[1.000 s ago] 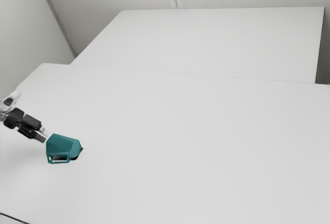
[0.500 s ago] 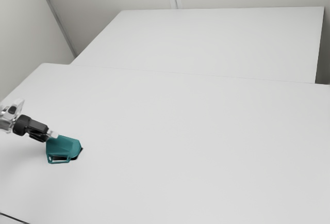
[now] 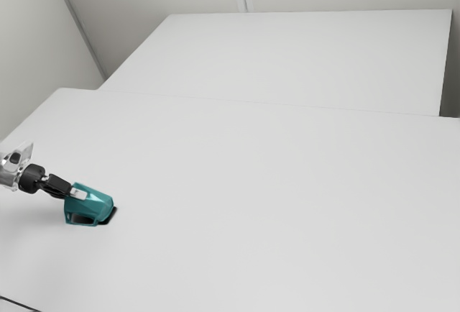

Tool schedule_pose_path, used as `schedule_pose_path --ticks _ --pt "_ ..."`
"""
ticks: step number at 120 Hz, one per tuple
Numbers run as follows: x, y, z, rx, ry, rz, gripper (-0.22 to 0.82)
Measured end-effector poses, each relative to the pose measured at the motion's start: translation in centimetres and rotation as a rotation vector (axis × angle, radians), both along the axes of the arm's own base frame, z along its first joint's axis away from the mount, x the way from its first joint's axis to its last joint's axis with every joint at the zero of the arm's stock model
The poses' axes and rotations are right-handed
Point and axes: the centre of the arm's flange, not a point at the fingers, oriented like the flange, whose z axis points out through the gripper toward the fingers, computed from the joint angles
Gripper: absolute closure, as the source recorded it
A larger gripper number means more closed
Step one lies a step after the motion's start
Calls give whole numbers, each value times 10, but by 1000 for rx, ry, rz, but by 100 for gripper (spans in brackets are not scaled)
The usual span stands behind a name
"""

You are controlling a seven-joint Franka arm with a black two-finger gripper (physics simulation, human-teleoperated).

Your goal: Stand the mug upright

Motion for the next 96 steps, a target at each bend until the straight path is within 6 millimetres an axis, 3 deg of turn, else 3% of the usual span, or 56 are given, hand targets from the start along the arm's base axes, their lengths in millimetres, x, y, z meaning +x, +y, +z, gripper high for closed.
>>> schedule_pose_path --ticks 28,43,73,96 --pt "4 -8 19 -16 -46 -28 76" --pt "12 -20 46 -2 -94 -57 77" --pt "43 -82 127 173 -153 -219 76" --pt "72 -135 157 477 -96 -369 76"
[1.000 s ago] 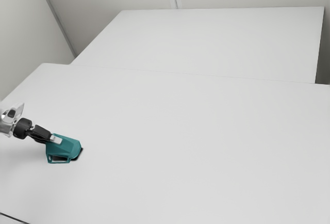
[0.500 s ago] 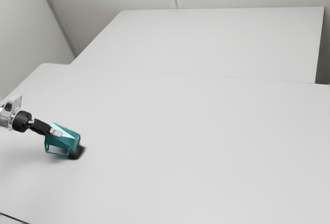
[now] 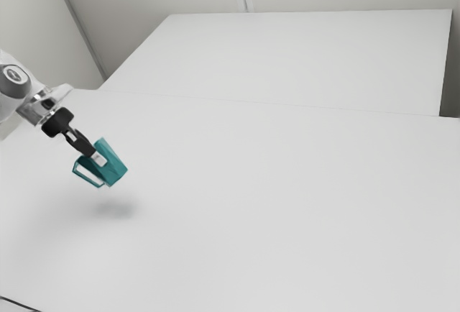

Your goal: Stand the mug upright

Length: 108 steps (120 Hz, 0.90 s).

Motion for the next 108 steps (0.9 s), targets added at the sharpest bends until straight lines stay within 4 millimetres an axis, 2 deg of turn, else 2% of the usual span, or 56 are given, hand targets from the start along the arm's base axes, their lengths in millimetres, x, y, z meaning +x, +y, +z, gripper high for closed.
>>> schedule_pose_path --ticks 12,25,39,51,63,82,108 --pt "15 -32 15 168 1 -51 76" --pt "19 -67 9 303 4 -69 76" --pt "34 -108 12 430 -23 -77 77" --pt "44 -134 13 498 -50 -49 78" --pt "52 -151 14 553 -73 0 78" --pt "45 -160 -15 586 -70 108 79" --pt "48 -193 -31 585 -92 209 79"
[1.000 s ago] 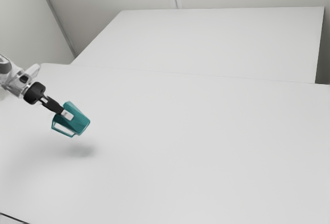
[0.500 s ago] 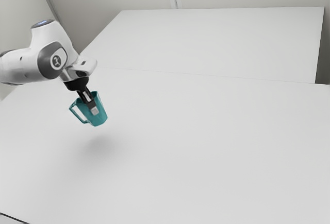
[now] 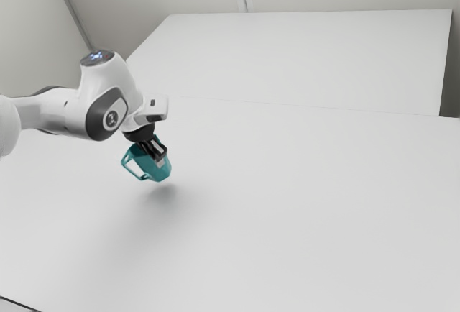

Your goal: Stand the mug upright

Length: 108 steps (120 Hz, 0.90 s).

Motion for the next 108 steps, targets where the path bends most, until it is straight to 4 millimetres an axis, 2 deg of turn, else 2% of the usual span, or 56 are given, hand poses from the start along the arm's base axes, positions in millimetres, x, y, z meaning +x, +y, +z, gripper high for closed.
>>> schedule_pose_path --ticks 18,60,72,108 --pt "6 -14 -17 -10 5 59 79" --pt "11 -16 -48 -14 33 183 79" --pt "12 -16 -51 -13 36 205 78" --pt "12 -17 -59 -18 49 248 52"
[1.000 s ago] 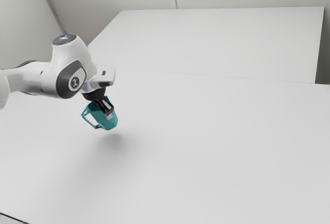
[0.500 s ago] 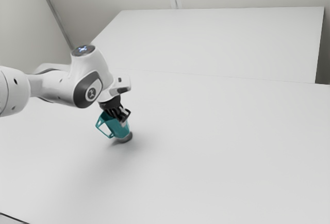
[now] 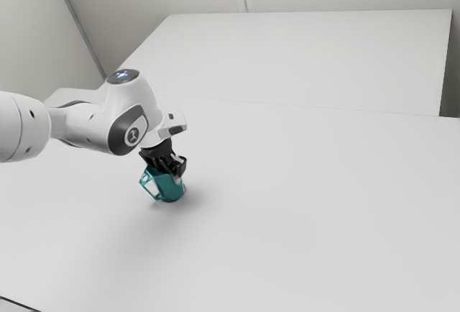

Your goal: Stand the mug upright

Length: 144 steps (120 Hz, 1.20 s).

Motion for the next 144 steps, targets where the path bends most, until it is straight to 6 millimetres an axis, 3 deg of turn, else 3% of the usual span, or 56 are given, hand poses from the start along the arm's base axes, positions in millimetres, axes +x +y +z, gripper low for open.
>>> schedule_pose_path --ticks 20,45,76,98,113,122,144 --pt "0 0 6 -2 -11 15 25" --pt "0 0 46 -9 -64 27 9" --pt "35 -1 133 -18 -88 45 3" --pt "64 5 175 -20 -57 51 1" --pt "83 23 204 -21 -46 67 1" --pt "85 28 212 -21 -23 67 0" --pt "81 25 210 -22 39 44 0"
